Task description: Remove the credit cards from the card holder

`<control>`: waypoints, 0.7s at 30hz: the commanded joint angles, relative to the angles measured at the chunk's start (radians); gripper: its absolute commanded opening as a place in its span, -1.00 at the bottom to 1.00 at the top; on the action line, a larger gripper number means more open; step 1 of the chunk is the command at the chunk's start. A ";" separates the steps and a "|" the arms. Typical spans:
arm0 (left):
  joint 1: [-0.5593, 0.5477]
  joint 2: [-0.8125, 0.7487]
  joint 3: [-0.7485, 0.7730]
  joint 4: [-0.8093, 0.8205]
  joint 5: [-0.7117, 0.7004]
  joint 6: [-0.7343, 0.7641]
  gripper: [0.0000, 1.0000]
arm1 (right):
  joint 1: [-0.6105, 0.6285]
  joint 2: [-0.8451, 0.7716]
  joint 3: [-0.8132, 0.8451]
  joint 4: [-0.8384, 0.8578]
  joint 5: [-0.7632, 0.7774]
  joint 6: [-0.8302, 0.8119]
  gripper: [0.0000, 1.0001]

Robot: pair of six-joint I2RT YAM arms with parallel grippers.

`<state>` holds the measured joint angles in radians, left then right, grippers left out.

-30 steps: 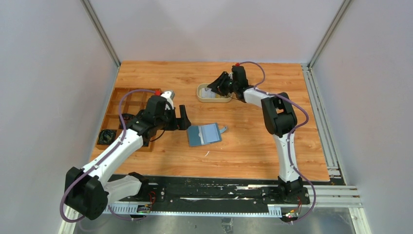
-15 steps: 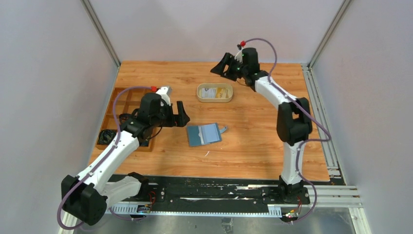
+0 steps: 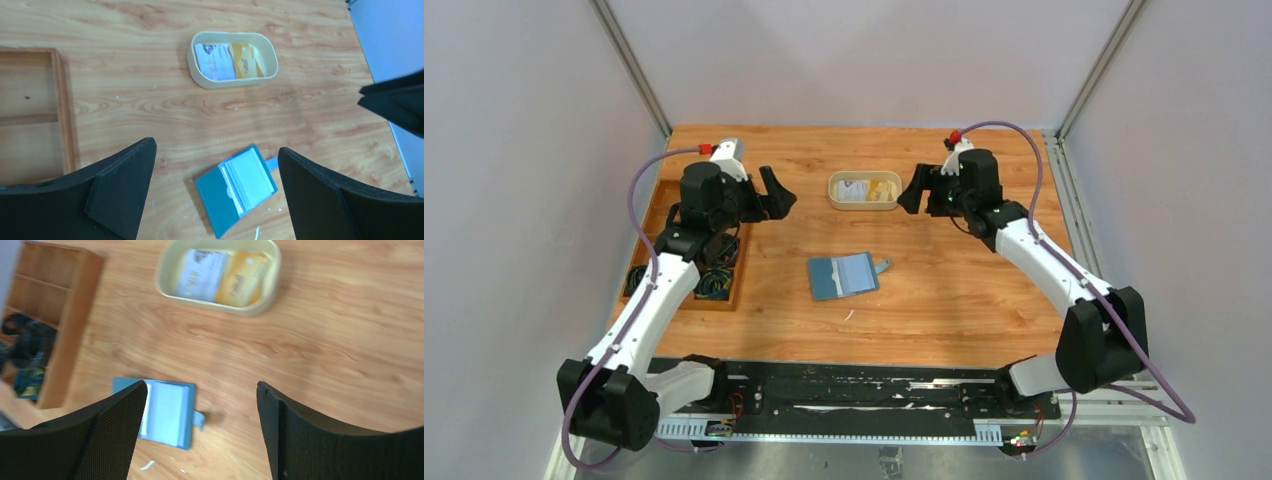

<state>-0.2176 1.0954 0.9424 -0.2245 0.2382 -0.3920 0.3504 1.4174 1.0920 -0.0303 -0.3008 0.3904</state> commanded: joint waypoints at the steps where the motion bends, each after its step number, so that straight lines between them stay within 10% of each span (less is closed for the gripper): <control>1: 0.021 0.012 0.052 0.048 0.001 0.055 1.00 | -0.001 -0.090 -0.030 -0.106 0.244 -0.086 0.68; 21: 0.021 -0.094 0.060 -0.045 -0.083 0.146 1.00 | -0.024 -0.161 -0.108 -0.056 0.182 -0.084 0.61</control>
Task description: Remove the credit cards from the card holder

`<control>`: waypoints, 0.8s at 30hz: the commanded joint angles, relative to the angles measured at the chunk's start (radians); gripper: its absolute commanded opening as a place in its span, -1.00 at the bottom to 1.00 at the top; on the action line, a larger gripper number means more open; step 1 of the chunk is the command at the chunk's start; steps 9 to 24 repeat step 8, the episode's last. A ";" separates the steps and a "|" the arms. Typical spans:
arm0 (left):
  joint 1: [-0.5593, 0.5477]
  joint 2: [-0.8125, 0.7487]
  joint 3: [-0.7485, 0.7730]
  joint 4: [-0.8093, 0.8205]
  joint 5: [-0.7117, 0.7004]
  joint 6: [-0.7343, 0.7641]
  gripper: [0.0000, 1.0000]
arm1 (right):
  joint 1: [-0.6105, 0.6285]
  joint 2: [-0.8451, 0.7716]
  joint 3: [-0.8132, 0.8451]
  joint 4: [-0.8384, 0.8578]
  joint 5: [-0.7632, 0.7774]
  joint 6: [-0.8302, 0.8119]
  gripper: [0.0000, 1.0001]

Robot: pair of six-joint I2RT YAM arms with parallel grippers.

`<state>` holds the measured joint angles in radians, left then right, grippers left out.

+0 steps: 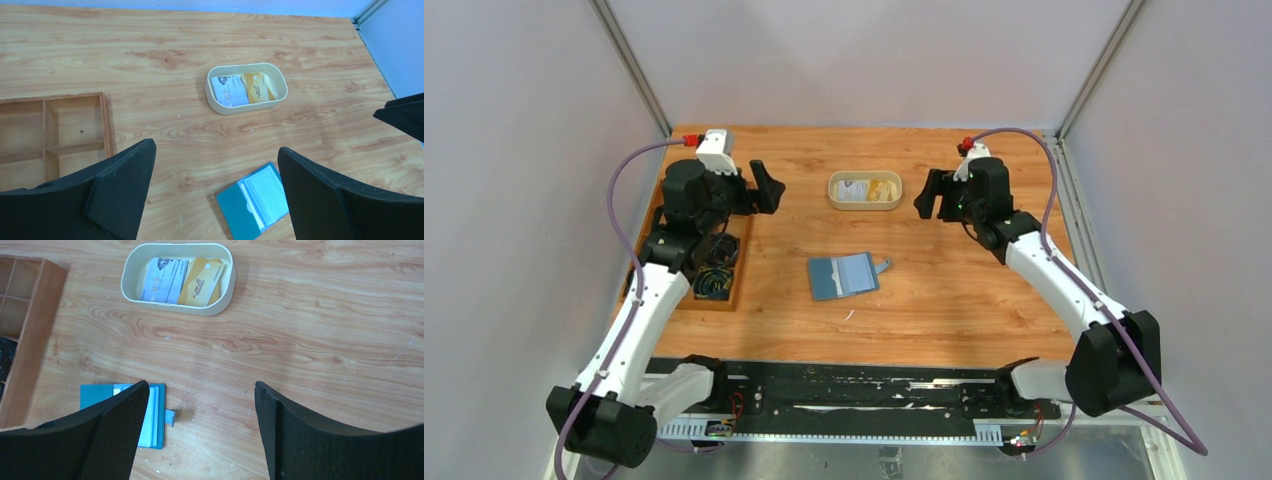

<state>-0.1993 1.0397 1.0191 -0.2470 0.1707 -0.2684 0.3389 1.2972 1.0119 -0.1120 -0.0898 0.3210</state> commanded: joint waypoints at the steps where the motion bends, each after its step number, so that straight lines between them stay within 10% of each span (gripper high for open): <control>1: 0.003 -0.045 -0.020 -0.022 -0.018 0.024 1.00 | -0.013 -0.049 -0.041 0.042 -0.040 -0.020 0.56; 24: 0.003 -0.086 -0.026 -0.049 -0.042 0.046 1.00 | -0.014 -0.117 -0.068 0.052 -0.041 -0.016 0.55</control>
